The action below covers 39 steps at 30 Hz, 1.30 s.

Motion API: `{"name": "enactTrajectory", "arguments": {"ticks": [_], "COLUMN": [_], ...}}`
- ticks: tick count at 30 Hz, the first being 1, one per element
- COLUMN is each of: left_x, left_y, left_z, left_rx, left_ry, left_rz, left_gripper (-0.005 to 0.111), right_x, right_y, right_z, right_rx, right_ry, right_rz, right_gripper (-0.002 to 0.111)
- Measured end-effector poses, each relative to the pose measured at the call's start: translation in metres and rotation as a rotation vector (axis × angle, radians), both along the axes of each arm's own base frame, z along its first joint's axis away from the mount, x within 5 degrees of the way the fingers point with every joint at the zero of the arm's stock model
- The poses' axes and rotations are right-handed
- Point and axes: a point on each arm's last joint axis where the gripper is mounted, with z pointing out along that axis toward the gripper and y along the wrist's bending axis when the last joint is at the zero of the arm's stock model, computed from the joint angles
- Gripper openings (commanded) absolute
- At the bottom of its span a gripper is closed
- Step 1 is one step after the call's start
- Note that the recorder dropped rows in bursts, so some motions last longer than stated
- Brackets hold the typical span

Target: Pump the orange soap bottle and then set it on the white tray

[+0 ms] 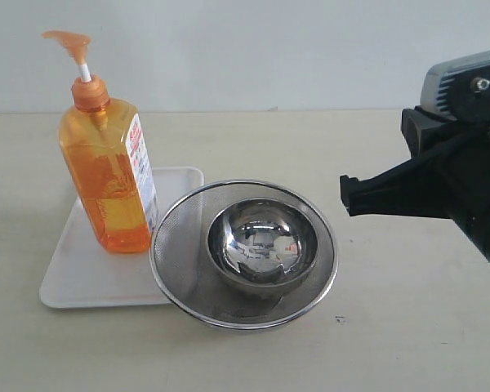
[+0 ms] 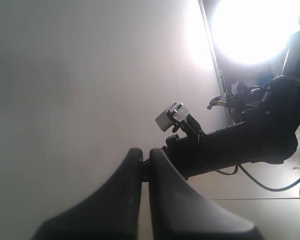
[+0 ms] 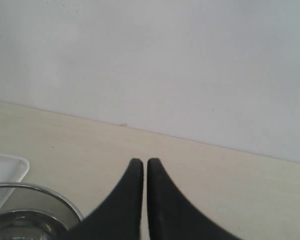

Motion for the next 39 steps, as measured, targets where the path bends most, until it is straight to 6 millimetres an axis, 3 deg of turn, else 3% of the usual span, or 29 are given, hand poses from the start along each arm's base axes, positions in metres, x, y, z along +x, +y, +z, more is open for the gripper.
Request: {"name": "enactTrajectory", "arguments": {"ticks": [6,19,28,34,36,39], "left_x": [-0.003,0.017,0.019,0.014,0.015,0.022], "left_y": [0.005,0.044,0.047,0.041,0.048,0.064], "left_z": [0.0,-0.026,-0.028,-0.021,-0.018,-0.027], "left_rx": [-0.003,-0.165,-0.197,-0.257,-0.343,-0.412], "left_ry": [-0.017,0.296,0.335,0.266,0.235,0.353], "left_rz": [0.093,0.594,0.62,0.513,0.553,0.721], "left_gripper": [0.005,0.005,0.005,0.005,0.005,0.005], "right_x": [0.0,0.0,0.0,0.0,0.0,0.0], "right_y": [0.0,0.0,0.0,0.0,0.0,0.0], "right_z": [0.0,0.0,0.0,0.0,0.0,0.0], "right_rx": [0.0,0.001,0.002,0.002,0.002,0.002], "right_ry": [0.0,0.003,0.005,0.005,0.005,0.005], "right_rz": [0.0,-0.002,-0.003,-0.003,-0.003,-0.003], "right_gripper": [0.0,0.0,0.0,0.0,0.0,0.0]}}
